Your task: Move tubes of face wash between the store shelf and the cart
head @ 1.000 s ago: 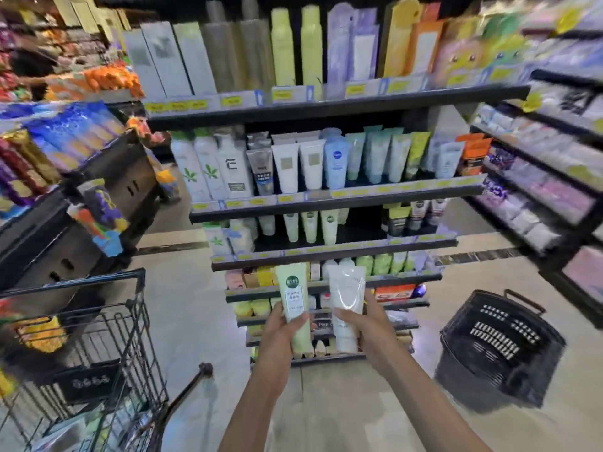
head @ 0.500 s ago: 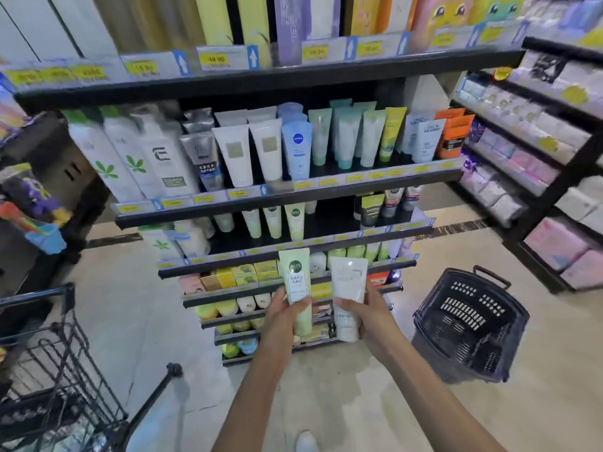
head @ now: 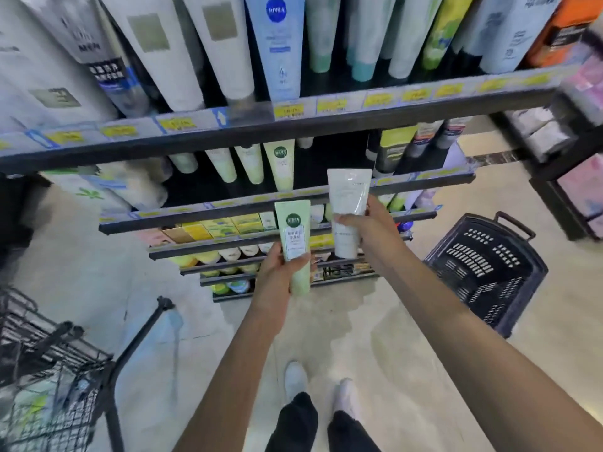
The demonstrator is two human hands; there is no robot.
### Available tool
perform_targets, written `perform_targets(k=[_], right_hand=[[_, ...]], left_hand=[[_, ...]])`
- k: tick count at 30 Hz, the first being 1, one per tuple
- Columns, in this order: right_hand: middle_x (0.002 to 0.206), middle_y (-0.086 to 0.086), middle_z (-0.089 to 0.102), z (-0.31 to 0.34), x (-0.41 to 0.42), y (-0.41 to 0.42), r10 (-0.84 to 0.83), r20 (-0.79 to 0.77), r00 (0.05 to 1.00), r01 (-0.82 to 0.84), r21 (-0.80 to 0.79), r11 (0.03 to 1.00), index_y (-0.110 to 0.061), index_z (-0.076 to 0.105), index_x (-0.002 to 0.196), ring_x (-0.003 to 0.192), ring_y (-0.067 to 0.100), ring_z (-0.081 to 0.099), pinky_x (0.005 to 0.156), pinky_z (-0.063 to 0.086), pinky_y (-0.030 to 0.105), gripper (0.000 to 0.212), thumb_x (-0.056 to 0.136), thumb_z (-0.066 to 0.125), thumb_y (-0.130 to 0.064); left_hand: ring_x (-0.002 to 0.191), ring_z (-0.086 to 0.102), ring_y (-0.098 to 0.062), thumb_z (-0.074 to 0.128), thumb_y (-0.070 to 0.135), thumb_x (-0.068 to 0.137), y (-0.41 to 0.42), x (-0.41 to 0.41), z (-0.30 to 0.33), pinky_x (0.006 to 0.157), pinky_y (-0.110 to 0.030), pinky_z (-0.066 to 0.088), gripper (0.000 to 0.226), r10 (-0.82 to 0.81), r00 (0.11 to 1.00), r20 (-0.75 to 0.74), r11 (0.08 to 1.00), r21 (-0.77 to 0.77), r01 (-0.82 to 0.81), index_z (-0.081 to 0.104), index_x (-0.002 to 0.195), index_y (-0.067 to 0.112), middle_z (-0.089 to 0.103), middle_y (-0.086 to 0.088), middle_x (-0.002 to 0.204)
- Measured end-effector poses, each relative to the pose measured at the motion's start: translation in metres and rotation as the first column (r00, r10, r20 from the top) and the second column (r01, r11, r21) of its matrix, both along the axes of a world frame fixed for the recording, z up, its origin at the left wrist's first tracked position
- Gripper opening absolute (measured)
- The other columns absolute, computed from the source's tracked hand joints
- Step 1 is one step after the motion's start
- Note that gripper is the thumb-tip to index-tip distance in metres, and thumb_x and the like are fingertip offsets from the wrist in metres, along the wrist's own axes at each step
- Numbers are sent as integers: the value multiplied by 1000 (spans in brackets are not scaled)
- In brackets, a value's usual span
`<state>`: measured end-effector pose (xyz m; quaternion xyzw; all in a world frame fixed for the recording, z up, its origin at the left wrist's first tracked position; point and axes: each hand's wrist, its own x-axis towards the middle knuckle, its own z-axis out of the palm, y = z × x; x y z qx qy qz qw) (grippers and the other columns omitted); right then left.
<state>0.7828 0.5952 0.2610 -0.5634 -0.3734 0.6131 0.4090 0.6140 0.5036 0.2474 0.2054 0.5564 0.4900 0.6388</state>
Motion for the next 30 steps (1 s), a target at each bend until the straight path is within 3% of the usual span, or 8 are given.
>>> perform_targets(k=[4, 6, 8, 13, 19, 24, 30], right_hand=[[120, 4, 74, -3, -4, 46, 75, -40, 996, -74, 32, 997, -15, 62, 128, 112, 24, 70, 97, 56, 48, 63, 69, 81, -13], [122, 4, 74, -3, -6, 66, 113, -53, 992, -111, 48, 993, -14, 61, 129, 115, 25, 69, 100, 55, 49, 59, 74, 80, -8], [123, 6, 73, -5, -8, 84, 131, -64, 989, -128, 46, 991, -12, 61, 130, 116, 26, 68, 103, 53, 51, 51, 83, 76, 1], [120, 9, 74, -5, -16, 116, 161, -80, 984, -156, 64, 986, -16, 64, 122, 112, 31, 70, 83, 60, 44, 42, 85, 76, 0], [113, 4, 76, -5, -29, 143, 94, -53, 994, -83, 168, 982, -20, 64, 116, 107, 23, 72, 101, 56, 47, 48, 76, 84, -3], [112, -3, 76, -14, -38, 151, 128, 118, 985, -152, 230, 961, -19, 63, 123, 105, 12, 72, 98, 57, 39, 55, 75, 87, -5], [126, 3, 70, -32, -35, 148, 181, 267, 946, -248, 243, 938, -13, 59, 130, 123, 21, 63, 107, 51, 45, 64, 75, 86, 3]], left_hand=[[89, 70, -24, 64, -2, 94, 6, 12, -14, 77, -39, 54, 40, 28, 1000, -2, 1000, 14, -28, 64, 128, 19, 74, -12, 113], [86, 72, -19, 62, -2, 95, 2, 20, -18, 77, -35, 56, 38, 38, 999, -5, 999, 11, -38, 65, 124, 23, 77, -5, 107], [87, 72, -20, 63, -1, 95, -5, 27, -24, 83, -42, 57, 39, 60, 998, -1, 998, 12, -60, 65, 123, 26, 78, -6, 105], [90, 69, -26, 64, 1, 94, -32, 38, -37, 82, -44, 53, 42, 103, 995, -3, 994, -23, -103, 64, 129, 24, 75, -14, 111], [91, 70, -26, 66, 2, 93, -53, 39, -45, 85, -47, 52, 41, 134, 990, -34, 987, -89, -137, 64, 129, 23, 76, -15, 107], [88, 72, -26, 64, -1, 93, -51, 33, -44, 86, -46, 54, 43, 159, 987, -31, 984, -72, -161, 64, 128, 25, 75, -15, 111], [88, 72, -26, 65, 0, 93, -51, 32, -42, 86, -45, 55, 42, 163, 986, -15, 983, -77, -164, 65, 127, 25, 76, -15, 109]])
